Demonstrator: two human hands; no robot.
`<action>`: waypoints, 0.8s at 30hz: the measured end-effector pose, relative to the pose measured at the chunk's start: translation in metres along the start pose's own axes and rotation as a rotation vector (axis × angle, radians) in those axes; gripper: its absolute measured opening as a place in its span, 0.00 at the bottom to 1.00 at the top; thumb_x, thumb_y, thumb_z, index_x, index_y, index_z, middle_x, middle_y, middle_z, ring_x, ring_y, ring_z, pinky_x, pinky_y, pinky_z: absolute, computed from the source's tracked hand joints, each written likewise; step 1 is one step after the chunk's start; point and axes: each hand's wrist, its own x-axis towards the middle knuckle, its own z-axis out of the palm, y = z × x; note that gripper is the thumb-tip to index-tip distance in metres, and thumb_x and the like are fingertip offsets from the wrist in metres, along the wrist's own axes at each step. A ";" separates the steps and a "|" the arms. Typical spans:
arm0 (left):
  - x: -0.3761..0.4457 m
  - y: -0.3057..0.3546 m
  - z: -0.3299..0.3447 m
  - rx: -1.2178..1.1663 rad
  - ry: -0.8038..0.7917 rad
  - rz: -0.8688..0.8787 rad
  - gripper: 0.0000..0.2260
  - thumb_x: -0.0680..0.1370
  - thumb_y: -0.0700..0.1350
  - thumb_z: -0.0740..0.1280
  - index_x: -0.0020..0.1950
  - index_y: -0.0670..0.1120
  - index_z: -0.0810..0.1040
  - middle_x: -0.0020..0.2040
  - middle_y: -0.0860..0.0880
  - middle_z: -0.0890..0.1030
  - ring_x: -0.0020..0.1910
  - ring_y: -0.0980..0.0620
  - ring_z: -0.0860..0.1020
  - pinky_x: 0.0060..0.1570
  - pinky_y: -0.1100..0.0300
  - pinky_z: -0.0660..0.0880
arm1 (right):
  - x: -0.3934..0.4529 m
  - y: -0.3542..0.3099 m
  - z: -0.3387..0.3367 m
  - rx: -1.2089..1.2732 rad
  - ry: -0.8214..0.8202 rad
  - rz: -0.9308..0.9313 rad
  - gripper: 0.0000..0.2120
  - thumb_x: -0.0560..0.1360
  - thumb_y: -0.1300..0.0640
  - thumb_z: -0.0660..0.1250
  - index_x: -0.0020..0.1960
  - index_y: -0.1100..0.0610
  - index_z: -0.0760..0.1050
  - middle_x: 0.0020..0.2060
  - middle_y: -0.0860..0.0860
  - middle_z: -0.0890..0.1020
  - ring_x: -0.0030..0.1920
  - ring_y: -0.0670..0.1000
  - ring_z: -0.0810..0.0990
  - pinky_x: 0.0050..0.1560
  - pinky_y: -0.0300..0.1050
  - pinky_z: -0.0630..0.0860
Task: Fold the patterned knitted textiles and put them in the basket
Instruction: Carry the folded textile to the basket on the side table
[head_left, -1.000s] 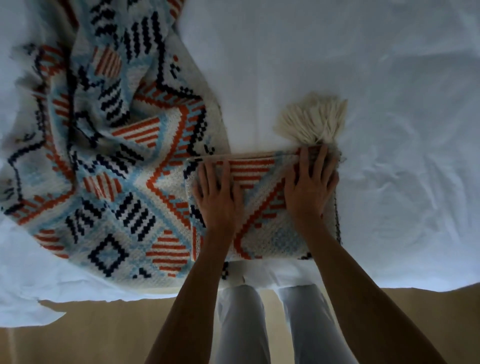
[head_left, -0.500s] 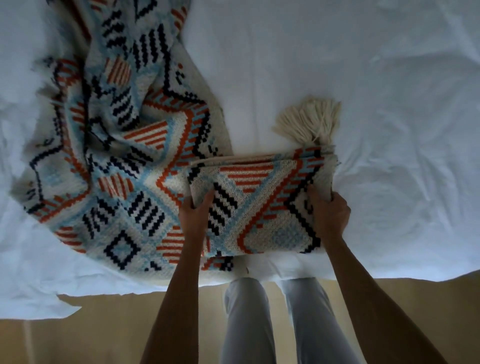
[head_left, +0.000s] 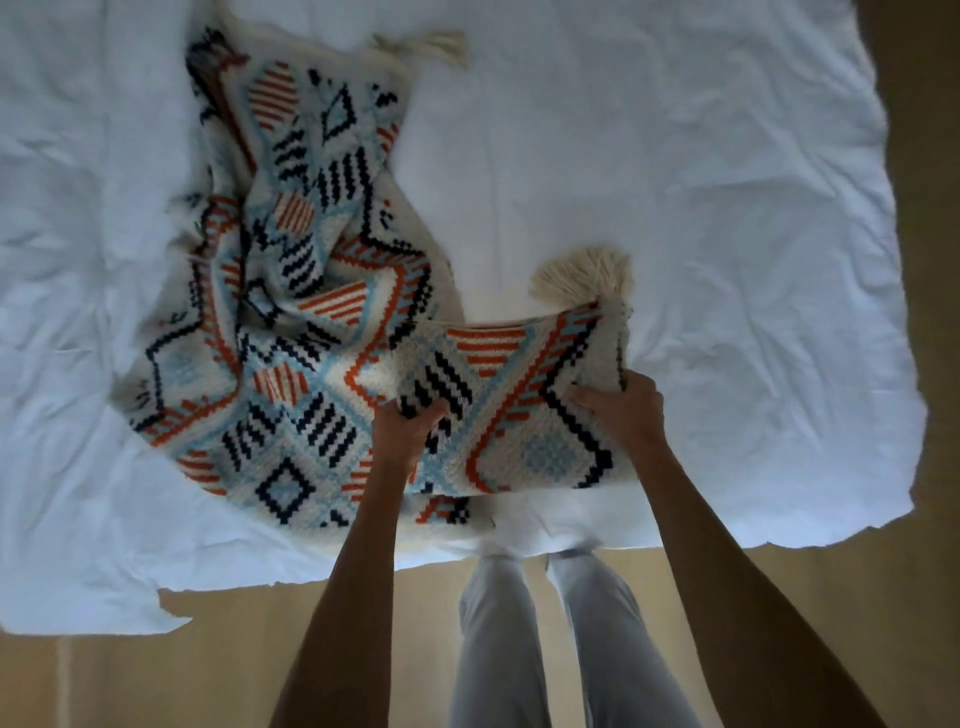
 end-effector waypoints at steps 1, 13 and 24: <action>-0.008 0.013 -0.006 0.013 0.023 0.002 0.08 0.72 0.48 0.76 0.43 0.45 0.81 0.36 0.50 0.82 0.33 0.50 0.79 0.34 0.60 0.74 | -0.011 -0.015 -0.005 -0.012 0.002 -0.030 0.26 0.64 0.44 0.79 0.56 0.57 0.80 0.47 0.52 0.83 0.44 0.52 0.81 0.43 0.43 0.77; -0.147 0.126 -0.132 -0.133 0.216 0.222 0.10 0.68 0.52 0.76 0.41 0.48 0.80 0.40 0.42 0.84 0.38 0.44 0.82 0.41 0.47 0.81 | -0.172 -0.145 -0.080 -0.022 0.023 -0.379 0.30 0.62 0.40 0.77 0.58 0.52 0.72 0.51 0.48 0.81 0.51 0.51 0.81 0.51 0.52 0.82; -0.289 0.095 -0.214 -0.266 0.510 0.165 0.10 0.70 0.52 0.76 0.42 0.46 0.83 0.37 0.48 0.85 0.37 0.50 0.83 0.38 0.52 0.81 | -0.298 -0.193 -0.061 -0.121 -0.157 -0.673 0.29 0.64 0.42 0.75 0.60 0.51 0.73 0.51 0.47 0.80 0.53 0.53 0.81 0.54 0.55 0.80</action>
